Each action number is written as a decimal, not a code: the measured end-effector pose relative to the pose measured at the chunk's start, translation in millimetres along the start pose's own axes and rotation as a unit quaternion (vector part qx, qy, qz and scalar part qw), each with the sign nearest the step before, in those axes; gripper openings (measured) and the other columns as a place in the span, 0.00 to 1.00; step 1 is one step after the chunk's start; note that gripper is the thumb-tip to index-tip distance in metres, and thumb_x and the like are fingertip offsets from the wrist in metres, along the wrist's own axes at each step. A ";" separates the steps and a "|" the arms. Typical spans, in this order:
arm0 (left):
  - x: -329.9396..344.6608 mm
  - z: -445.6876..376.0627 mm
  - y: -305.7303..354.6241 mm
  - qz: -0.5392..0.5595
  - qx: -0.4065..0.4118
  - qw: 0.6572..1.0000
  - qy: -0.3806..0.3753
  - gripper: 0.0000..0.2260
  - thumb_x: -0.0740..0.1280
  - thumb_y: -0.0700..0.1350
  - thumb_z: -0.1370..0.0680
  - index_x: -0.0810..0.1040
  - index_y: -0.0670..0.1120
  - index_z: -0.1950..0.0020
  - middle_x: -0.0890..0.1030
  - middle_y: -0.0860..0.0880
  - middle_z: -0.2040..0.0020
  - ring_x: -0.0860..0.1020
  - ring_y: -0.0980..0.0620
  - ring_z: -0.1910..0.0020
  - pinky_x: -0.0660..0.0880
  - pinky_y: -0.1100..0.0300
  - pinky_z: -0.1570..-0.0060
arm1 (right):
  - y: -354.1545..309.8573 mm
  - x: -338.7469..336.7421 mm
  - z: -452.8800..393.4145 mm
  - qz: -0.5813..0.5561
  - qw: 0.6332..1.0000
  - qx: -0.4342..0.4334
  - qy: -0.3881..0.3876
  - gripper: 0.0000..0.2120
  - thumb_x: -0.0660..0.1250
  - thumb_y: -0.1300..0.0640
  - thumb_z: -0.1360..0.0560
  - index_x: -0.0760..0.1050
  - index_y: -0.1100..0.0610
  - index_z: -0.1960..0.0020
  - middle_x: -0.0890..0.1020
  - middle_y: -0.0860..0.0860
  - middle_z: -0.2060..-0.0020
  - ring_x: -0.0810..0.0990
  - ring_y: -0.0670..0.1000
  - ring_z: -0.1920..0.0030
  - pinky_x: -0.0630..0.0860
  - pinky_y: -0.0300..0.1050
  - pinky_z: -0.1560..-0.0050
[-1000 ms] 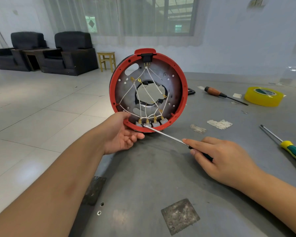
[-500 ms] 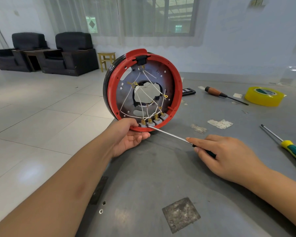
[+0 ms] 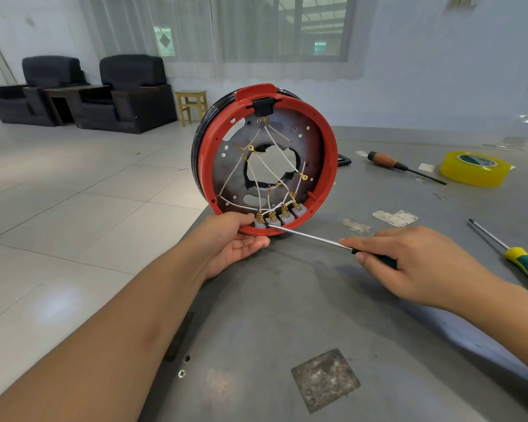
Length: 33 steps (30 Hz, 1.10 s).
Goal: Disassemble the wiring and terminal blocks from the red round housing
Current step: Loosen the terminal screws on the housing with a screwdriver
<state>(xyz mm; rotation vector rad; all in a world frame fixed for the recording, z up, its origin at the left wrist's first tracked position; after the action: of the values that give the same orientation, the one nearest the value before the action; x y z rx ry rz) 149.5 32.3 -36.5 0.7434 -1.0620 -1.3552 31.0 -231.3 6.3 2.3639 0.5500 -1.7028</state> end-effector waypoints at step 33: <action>-1.1 -2.4 -0.5 -0.004 -0.027 1.000 0.003 0.11 0.65 0.40 0.16 0.84 0.35 0.47 0.87 0.36 0.56 0.87 0.49 0.66 0.81 0.62 0.72 | -0.5 13.6 6.0 -0.038 0.999 0.011 0.033 0.17 0.62 0.47 0.19 0.77 0.40 0.32 0.80 0.39 0.63 0.73 0.42 0.67 0.77 0.48 0.68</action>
<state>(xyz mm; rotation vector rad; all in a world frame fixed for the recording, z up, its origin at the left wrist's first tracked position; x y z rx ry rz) 151.6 32.9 -38.0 0.7117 -1.0146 -1.3837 29.3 -230.3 -8.4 2.4525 0.6447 -1.6734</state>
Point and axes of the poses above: each hand's wrist, its own z-axis away from the middle knuckle, its own x-axis out of the palm, y = z × x, the point moved 4 cm from there along -z, towards the middle knuckle
